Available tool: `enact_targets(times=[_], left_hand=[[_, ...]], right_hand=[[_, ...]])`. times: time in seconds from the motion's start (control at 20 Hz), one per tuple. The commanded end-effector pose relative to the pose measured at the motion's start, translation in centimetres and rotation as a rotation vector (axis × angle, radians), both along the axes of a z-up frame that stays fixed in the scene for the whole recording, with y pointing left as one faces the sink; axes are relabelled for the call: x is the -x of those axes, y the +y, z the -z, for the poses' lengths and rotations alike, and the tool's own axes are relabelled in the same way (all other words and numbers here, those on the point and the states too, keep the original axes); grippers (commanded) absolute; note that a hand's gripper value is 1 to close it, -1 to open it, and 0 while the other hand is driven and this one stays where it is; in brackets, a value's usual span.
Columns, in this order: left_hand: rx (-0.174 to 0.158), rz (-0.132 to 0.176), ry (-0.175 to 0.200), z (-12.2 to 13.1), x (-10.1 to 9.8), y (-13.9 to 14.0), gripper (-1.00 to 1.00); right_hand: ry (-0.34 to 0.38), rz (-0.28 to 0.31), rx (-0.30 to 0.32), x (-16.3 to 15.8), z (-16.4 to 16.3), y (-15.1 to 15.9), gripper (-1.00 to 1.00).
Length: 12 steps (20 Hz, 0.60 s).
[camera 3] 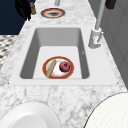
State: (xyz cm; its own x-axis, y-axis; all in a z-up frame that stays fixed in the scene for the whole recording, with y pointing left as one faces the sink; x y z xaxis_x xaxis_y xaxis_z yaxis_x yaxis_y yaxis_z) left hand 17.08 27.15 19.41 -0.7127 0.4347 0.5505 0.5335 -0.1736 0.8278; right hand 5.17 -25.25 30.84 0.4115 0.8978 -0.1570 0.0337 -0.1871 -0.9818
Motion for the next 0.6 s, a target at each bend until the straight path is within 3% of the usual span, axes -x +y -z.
enact_targets(times=[0.0, 0.05, 0.3, 0.45, 0.55], left_hand=[[0.0, 0.0, 0.0, 0.0, 0.0, 0.0, 0.0], [0.0, 0.0, 0.0, 0.0, 0.0, 0.0, 0.0], [0.0, 0.0, 0.0, 0.0, 0.0, 0.0, 0.0], [0.0, 0.0, 0.0, 0.0, 0.0, 0.0, 0.0], [0.0, 0.0, 0.0, 0.0, 0.0, 0.0, 0.0]], right_hand=[[0.005, -0.041, -0.02, 0.0, 0.5, -0.3, -1.0], [0.008, -0.036, -0.021, -0.3, 0.5, -0.8, -1.0], [0.042, -0.18, -0.046, -1.3, 1.3, -0.6, -1.0], [0.067, -0.199, -0.075, -1.9, 1.5, -0.4, -1.0], [0.086, -0.186, -0.061, -2.2, 1.3, -1.1, -1.0]])
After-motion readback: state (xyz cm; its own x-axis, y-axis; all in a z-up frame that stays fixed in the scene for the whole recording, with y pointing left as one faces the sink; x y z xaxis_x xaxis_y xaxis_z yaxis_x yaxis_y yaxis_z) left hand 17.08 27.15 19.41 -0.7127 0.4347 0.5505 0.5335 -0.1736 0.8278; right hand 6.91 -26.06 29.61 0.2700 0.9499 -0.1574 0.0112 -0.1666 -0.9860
